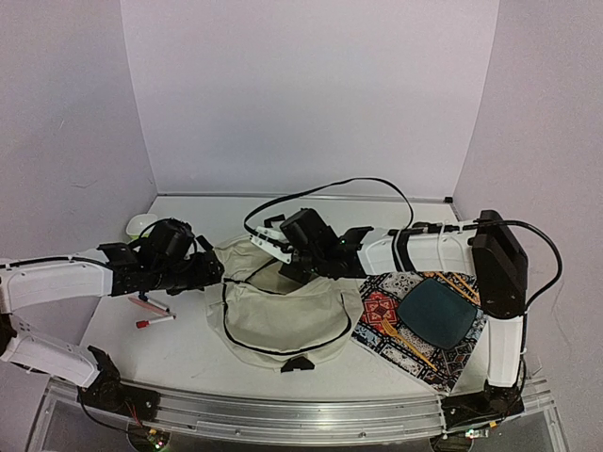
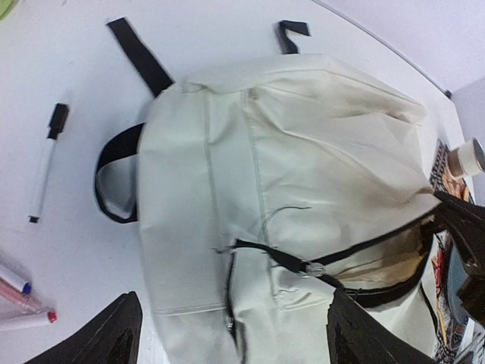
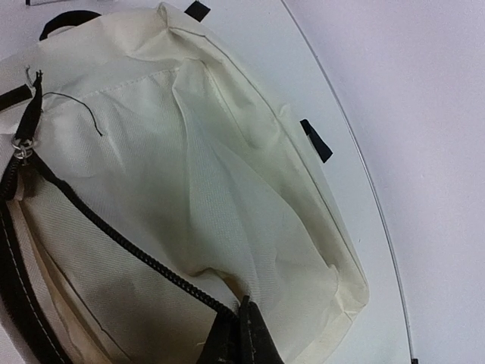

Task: Pack the student bag
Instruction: Grab the pen at the center of the board.

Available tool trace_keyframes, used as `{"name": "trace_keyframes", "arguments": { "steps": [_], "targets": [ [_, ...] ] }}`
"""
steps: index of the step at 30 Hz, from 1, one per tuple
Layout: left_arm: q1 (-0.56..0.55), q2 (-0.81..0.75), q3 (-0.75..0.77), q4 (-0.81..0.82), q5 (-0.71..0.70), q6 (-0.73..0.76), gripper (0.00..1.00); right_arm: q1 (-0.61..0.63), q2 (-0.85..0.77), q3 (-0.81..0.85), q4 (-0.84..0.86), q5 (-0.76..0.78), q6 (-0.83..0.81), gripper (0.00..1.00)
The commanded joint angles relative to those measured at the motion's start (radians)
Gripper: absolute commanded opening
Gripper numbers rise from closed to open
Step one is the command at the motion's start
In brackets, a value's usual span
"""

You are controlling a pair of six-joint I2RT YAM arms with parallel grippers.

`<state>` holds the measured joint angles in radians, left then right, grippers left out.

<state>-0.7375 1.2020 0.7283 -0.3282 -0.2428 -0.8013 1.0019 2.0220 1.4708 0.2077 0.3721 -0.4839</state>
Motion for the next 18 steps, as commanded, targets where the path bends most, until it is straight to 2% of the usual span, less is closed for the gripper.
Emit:
{"name": "trace_keyframes", "arguments": {
  "steps": [1, 3, 8, 14, 18],
  "targets": [
    [0.083, -0.039, -0.031, -0.159, -0.038, -0.079, 0.88, -0.007, -0.042, 0.046, 0.016, 0.012, -0.002, 0.02],
    [0.135, -0.040, -0.041, -0.189, -0.036, -0.073, 0.88, -0.007, -0.043, 0.043, 0.016, 0.009, -0.001, 0.02],
    [0.260, 0.036, -0.002, -0.226, -0.073, 0.047, 0.83, -0.006, -0.046, 0.028, 0.016, -0.003, 0.007, 0.03],
    [0.377, 0.236, 0.164, -0.220, -0.096, 0.191, 0.67, -0.006, -0.049, 0.020, 0.016, -0.007, 0.006, 0.02],
    [0.403, 0.381, 0.281, -0.217, -0.076, 0.258, 0.63, -0.007, -0.051, 0.018, 0.018, -0.001, 0.004, 0.03]
  ]
}}
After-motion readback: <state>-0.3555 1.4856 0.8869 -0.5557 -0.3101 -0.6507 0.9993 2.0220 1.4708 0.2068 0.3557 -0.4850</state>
